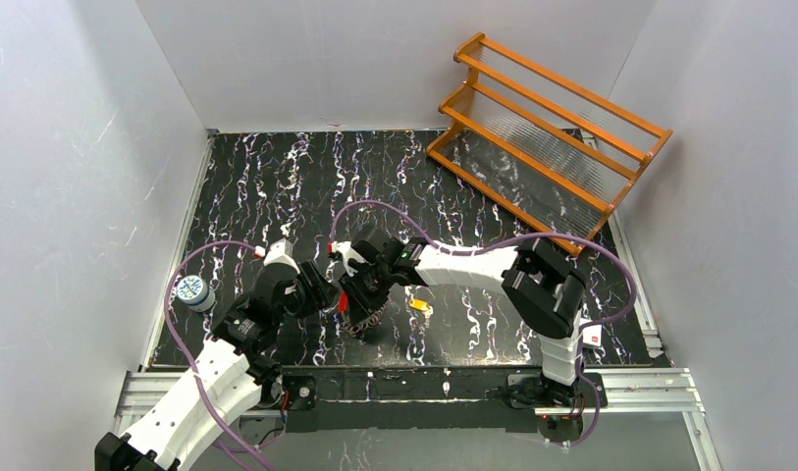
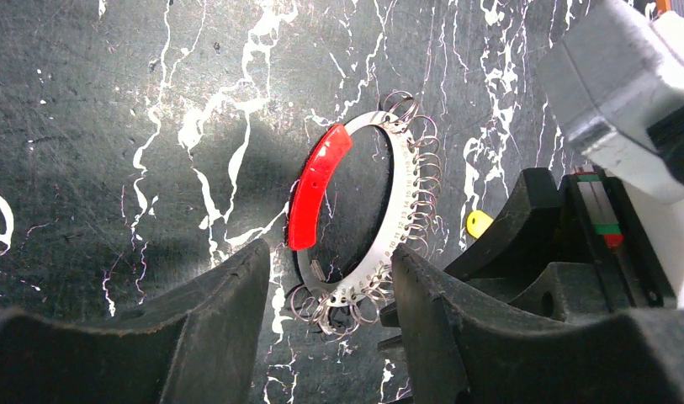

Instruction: Put the keys on the keyring

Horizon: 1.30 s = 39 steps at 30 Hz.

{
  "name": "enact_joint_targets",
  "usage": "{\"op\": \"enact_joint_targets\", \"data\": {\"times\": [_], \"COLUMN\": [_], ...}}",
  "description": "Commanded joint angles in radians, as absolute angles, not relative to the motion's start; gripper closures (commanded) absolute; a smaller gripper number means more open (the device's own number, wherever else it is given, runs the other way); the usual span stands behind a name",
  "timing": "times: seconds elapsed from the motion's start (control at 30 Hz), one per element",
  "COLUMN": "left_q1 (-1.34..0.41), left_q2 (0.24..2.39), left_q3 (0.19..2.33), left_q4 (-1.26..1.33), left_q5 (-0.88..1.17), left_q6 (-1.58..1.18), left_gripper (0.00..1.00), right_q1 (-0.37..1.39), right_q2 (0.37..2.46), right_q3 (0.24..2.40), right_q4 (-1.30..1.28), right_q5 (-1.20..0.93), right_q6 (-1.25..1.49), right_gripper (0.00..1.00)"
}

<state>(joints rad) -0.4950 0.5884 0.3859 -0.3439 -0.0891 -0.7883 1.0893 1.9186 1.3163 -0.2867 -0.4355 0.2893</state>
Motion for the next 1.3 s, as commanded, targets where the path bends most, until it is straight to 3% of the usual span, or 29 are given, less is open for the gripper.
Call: {"op": "enact_joint_targets", "data": {"times": [0.0,1.27], "left_q1": [-0.500,-0.499], "left_q2": [0.593,0.581], "left_q3": [0.374,0.362], "left_q4": [-0.345,-0.334], "left_q5": [-0.088,-0.086], "left_q6": [-0.782,-0.780], "left_gripper": [0.46,0.46], "right_q1": [1.094,1.091], "right_q2": [1.887,2.009], "right_q3": [1.298,1.272], "right_q4": [-0.242,-0.192], "right_q5": [-0.434,-0.361], "right_q6": [0.363,0.411], "right_gripper": [0.71,0.64]}}
